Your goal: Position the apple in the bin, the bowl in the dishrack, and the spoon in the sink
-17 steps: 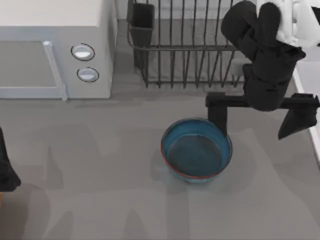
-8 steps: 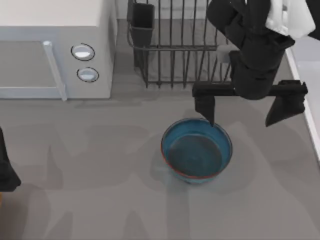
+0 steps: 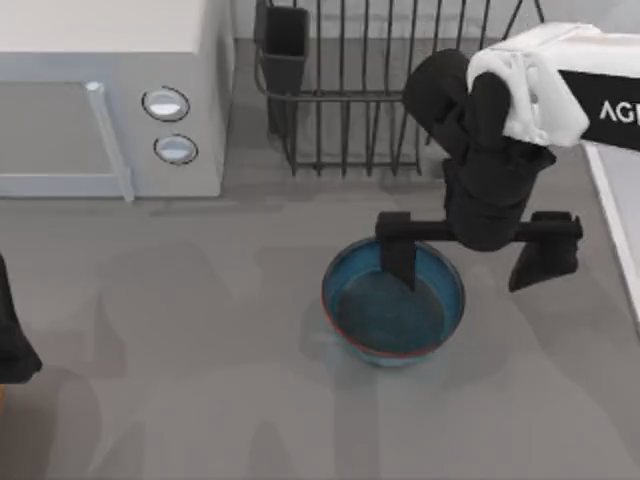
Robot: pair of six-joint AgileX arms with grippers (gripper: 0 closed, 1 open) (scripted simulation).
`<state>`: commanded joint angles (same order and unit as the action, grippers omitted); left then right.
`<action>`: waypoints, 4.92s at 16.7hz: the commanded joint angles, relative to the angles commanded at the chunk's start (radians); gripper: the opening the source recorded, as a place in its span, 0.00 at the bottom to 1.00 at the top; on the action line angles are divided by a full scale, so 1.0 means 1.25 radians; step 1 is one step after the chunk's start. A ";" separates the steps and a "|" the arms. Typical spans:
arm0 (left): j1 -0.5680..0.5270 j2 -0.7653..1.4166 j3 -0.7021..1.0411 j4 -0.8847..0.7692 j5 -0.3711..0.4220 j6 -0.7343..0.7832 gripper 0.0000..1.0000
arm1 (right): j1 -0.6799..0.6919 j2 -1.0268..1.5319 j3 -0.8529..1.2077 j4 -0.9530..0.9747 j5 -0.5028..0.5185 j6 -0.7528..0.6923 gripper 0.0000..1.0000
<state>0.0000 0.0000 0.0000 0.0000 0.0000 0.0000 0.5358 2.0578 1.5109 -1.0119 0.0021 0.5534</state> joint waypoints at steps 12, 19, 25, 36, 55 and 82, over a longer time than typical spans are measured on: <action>0.000 0.000 0.000 0.000 0.000 0.000 1.00 | 0.002 0.023 -0.062 0.075 0.000 0.002 0.62; 0.000 0.000 0.000 0.000 0.000 0.000 1.00 | 0.002 0.023 -0.062 0.075 0.000 0.002 0.10; 0.000 0.000 0.000 0.000 0.000 0.000 1.00 | 0.002 0.023 -0.062 0.075 0.000 0.002 0.00; 0.000 0.000 0.000 0.000 0.000 0.000 1.00 | 0.000 -0.014 0.069 -0.097 0.000 0.003 0.00; 0.000 0.000 0.000 0.000 0.000 0.000 1.00 | 0.172 -0.215 0.079 0.197 0.355 -0.171 0.00; 0.000 0.000 0.000 0.000 0.000 0.000 1.00 | 0.196 -0.164 -0.103 1.177 0.651 -0.425 0.00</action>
<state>0.0000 0.0000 0.0000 0.0000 0.0000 0.0000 0.7812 1.8532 1.3821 0.4592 0.8153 0.0218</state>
